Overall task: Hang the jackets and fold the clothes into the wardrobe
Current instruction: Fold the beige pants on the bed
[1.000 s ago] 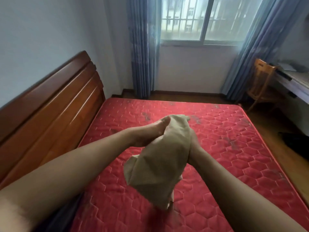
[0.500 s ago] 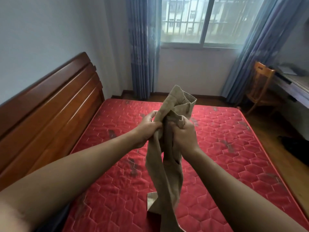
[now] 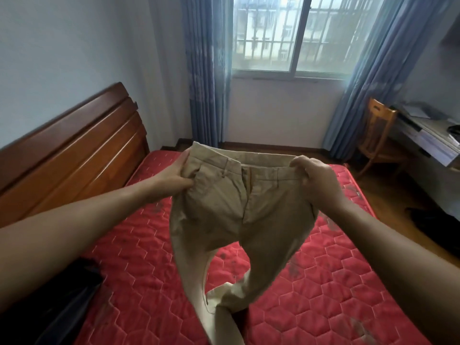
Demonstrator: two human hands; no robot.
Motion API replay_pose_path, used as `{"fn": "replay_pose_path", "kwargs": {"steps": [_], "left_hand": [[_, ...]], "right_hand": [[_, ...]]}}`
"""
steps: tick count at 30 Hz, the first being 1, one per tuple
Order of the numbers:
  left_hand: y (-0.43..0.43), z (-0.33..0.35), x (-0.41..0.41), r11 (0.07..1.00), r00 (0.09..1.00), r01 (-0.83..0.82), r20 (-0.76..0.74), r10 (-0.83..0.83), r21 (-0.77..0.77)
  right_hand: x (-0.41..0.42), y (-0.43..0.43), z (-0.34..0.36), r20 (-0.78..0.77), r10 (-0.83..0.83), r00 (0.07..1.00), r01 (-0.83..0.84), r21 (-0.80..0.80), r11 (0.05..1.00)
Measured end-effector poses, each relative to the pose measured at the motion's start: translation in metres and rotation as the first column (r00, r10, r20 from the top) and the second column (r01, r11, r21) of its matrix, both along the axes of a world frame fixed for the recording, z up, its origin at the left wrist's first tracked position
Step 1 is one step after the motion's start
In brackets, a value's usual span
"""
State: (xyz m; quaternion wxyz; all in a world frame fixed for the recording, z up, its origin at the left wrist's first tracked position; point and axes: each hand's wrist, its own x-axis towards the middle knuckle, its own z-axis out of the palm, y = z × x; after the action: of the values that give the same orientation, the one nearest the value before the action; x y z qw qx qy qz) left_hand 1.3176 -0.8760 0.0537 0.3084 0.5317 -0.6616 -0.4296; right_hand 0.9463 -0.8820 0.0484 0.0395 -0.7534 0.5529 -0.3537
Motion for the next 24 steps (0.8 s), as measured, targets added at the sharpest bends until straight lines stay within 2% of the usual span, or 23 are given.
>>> {"fn": "replay_pose_path", "kwargs": {"steps": [3, 6, 9, 12, 14, 19, 24], "left_hand": [[0.007, 0.007, -0.008, 0.996, 0.996, 0.088, 0.029, -0.088, -0.021], [0.01, 0.01, -0.014, 0.976, 0.95, 0.202, 0.261, -0.174, -0.083], [0.013, 0.005, -0.017, 0.946, 0.83, 0.286, 0.532, -0.164, -0.155], [0.016, 0.0, -0.017, 0.928, 0.756, 0.309, 0.646, -0.108, -0.207], [0.017, 0.004, -0.016, 0.921, 0.709, 0.32, 0.7, -0.078, -0.222], [0.019, 0.021, -0.017, 0.894, 0.662, 0.367, 0.747, -0.058, -0.255], [0.018, 0.043, -0.017, 0.891, 0.615, 0.396, 0.785, -0.078, -0.222]], "right_hand": [[-0.016, -0.008, 0.007, -0.178, 0.067, 0.982, -0.063, 0.031, 0.998], [-0.026, -0.01, 0.013, -0.276, 0.081, 0.958, -0.058, 0.091, 0.994], [-0.034, -0.01, 0.017, -0.357, 0.08, 0.931, -0.021, 0.168, 0.986], [-0.048, -0.008, 0.022, -0.42, 0.093, 0.903, 0.011, 0.24, 0.971], [-0.057, -0.006, 0.023, -0.409, 0.099, 0.907, -0.008, 0.22, 0.976], [-0.064, 0.006, 0.037, -0.381, 0.083, 0.921, -0.039, 0.123, 0.992], [-0.063, 0.012, 0.049, -0.456, 0.049, 0.888, -0.005, 0.097, 0.995]]}}
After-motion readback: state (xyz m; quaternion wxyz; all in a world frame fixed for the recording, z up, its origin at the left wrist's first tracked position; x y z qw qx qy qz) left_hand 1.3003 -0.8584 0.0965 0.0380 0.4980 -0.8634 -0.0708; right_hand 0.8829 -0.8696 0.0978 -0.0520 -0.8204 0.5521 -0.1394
